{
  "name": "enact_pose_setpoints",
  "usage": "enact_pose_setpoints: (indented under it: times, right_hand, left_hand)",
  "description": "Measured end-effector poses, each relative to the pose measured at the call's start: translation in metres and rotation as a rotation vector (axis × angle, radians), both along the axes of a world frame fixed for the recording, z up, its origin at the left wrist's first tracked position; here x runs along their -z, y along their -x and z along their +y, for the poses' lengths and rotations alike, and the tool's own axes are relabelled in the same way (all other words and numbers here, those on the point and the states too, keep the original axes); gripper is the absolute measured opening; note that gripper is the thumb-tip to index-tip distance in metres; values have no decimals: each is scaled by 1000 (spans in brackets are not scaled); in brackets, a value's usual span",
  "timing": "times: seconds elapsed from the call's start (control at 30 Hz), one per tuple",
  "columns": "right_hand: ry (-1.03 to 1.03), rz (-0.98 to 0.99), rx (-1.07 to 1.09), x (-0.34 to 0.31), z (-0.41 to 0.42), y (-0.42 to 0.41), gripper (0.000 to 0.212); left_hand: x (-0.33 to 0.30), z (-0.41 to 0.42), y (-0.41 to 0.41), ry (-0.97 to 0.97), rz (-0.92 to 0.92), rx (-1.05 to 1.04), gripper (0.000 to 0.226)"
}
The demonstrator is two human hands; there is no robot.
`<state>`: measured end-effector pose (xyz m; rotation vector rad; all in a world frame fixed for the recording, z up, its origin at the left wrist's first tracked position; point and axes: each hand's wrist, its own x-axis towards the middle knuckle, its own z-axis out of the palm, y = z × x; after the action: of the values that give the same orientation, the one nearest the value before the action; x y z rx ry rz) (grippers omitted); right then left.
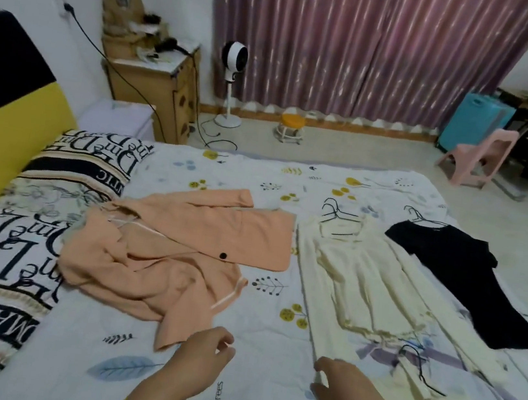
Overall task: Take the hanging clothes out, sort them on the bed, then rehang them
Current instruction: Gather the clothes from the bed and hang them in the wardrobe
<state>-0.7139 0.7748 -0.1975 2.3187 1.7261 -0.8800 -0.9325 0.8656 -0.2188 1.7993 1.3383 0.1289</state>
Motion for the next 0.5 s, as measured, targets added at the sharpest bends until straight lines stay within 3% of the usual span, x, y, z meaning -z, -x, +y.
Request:
enact_pose_setpoints:
  times: [0.13,0.5]
  right_hand:
    - [26,1,-88,6,43,25,42]
    - [17,29,-417,43,191,87,39]
  left_hand:
    - [9,17,37,2,19,-93,5]
    - [46,76,109,52,99,-391,5]
